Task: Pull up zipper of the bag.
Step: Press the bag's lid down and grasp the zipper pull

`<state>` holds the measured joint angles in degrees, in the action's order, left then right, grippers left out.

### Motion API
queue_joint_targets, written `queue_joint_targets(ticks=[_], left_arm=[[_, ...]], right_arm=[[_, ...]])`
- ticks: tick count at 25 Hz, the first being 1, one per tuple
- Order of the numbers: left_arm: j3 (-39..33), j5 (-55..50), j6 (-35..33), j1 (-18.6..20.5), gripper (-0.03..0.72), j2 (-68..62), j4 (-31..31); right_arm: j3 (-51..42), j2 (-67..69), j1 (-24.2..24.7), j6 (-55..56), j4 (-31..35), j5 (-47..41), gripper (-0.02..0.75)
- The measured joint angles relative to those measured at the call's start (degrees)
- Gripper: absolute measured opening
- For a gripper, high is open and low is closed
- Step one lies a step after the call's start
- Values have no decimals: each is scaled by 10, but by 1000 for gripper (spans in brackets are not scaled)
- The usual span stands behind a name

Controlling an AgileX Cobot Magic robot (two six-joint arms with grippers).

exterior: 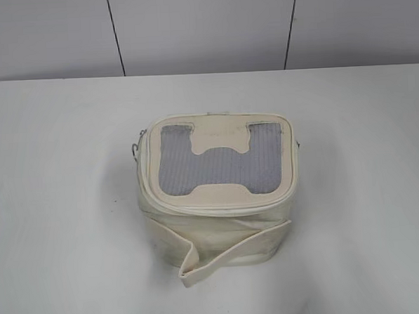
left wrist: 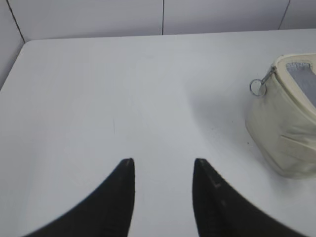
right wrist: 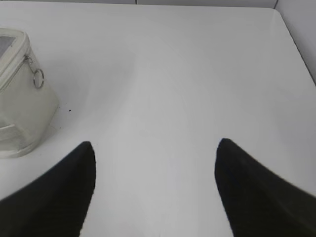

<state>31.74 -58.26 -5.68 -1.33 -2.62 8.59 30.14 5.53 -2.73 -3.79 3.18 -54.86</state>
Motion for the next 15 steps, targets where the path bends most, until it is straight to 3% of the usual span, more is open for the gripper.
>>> queue_joint_targets(ticks=[5, 9, 15], left_arm=[[5, 115, 0, 0, 307, -65, 36], [6, 214, 0, 0, 307, -148, 81], [49, 231, -16, 0, 310, -323, 101]], right_arm=[[14, 107, -7, -9, 6, 52, 585], [47, 183, -41, -16, 6, 94, 585], [142, 331, -106, -43, 10, 106, 585]])
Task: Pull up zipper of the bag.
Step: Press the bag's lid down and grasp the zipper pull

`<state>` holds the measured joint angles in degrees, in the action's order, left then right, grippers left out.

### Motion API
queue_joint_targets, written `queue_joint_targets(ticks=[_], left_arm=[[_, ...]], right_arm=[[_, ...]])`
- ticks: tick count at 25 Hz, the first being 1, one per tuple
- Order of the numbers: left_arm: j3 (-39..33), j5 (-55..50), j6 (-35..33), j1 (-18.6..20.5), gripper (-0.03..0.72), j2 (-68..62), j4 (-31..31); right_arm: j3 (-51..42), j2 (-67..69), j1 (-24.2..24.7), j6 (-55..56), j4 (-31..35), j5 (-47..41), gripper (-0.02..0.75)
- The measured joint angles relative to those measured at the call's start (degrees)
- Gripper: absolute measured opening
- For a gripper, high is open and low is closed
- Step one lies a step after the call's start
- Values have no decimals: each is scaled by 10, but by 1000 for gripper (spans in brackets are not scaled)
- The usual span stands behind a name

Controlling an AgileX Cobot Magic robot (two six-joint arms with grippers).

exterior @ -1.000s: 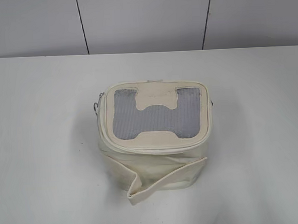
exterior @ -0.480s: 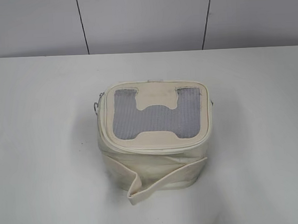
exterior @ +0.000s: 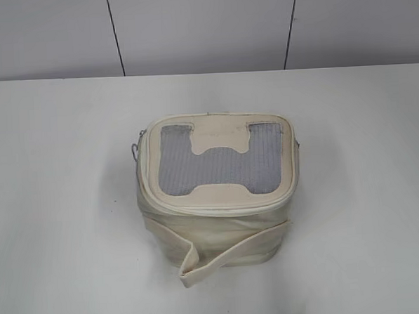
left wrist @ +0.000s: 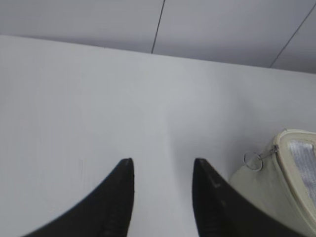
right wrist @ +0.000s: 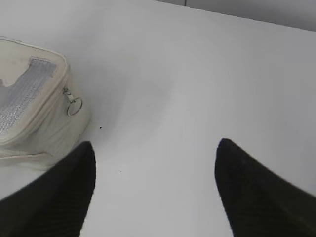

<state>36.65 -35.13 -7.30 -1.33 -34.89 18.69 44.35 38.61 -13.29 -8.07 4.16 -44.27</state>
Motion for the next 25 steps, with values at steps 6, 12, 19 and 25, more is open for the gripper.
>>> queue_joint_targets(ticks=[6, 12, 19, 25], left_arm=[[84, -79, -179, 0, 321, -198, 167], [139, -163, -301, 0, 330, -347, 302], [179, -168, -361, 0, 330, -468, 343], [201, -142, -411, -33, 330, -533, 354]], right_arm=[[117, 175, -27, -75, 8, -1, 585], [264, 366, -29, -180, 30, -83, 585], [471, 568, -50, -292, 130, -191, 585], [628, 704, -116, -332, 143, -240, 564]])
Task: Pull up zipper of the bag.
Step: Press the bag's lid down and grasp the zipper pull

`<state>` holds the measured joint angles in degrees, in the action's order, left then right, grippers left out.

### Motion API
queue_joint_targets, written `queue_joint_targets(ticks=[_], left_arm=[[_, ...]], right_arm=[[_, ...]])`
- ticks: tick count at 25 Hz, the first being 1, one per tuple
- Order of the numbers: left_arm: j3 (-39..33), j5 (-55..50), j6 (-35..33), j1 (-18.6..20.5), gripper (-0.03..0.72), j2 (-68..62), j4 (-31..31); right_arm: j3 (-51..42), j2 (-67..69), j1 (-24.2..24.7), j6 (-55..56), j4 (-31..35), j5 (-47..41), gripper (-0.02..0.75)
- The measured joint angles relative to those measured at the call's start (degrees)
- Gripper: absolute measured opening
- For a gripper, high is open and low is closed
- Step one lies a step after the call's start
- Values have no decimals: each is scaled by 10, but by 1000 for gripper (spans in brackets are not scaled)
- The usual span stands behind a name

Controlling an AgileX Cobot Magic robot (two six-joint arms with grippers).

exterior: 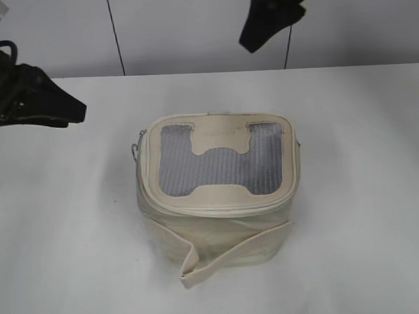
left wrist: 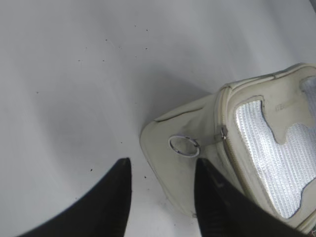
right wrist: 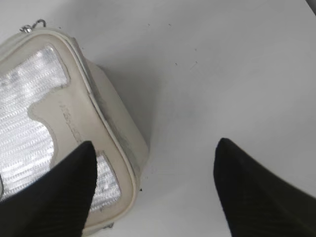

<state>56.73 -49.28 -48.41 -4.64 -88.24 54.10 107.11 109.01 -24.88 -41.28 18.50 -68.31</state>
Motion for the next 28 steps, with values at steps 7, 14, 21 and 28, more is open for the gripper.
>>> queue_joint_targets(ticks=[7, 14, 21, 28], left_arm=[[14, 11, -17, -62, 330, -30, -25], [14, 11, -19, -81, 330, -33, -62], [14, 24, -21, -82, 330, -33, -63], [14, 28, -21, -82, 330, -33, -64]], right_arm=[[51, 90, -66, -23, 38, -7, 493], [51, 142, -77, -56, 67, 1, 491], [52, 157, -77, -85, 92, 15, 491], [56, 186, -77, -91, 105, 22, 489]])
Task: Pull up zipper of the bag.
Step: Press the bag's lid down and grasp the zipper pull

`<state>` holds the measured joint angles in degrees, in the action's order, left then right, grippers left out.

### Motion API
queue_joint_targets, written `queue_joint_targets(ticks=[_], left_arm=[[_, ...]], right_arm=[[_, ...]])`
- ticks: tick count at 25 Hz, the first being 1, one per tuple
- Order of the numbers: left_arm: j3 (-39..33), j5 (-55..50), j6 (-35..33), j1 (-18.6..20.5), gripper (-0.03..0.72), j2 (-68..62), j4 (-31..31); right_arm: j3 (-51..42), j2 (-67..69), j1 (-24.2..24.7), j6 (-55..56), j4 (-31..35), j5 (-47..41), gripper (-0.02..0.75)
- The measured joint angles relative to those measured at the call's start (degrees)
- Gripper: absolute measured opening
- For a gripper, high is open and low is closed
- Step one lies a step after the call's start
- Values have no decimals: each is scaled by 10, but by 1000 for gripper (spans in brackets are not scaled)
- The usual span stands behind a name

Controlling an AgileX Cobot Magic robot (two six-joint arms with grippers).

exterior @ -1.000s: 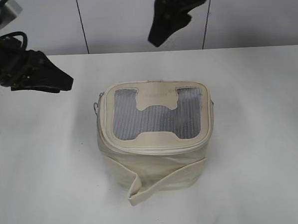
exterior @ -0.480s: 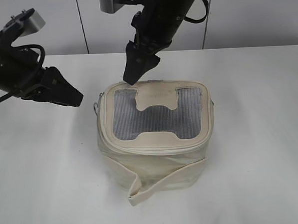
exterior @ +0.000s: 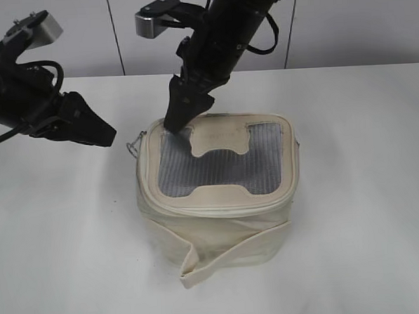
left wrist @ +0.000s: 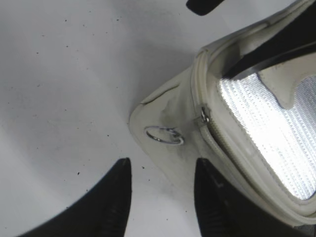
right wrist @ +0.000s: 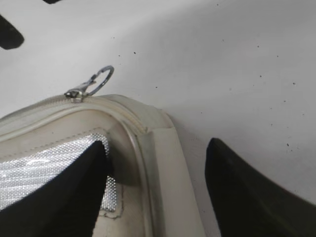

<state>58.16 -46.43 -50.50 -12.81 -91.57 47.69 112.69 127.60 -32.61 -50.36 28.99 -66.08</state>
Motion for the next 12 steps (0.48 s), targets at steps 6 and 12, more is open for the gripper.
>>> queue_joint_targets(ticks=[6, 12], left_arm=[[0, 1, 0, 0, 330, 0, 0], [0, 8, 0, 0, 330, 0, 0]], right_arm=[[0, 9, 0, -1, 6, -3, 393], [1, 9, 0, -1, 12, -26, 266]])
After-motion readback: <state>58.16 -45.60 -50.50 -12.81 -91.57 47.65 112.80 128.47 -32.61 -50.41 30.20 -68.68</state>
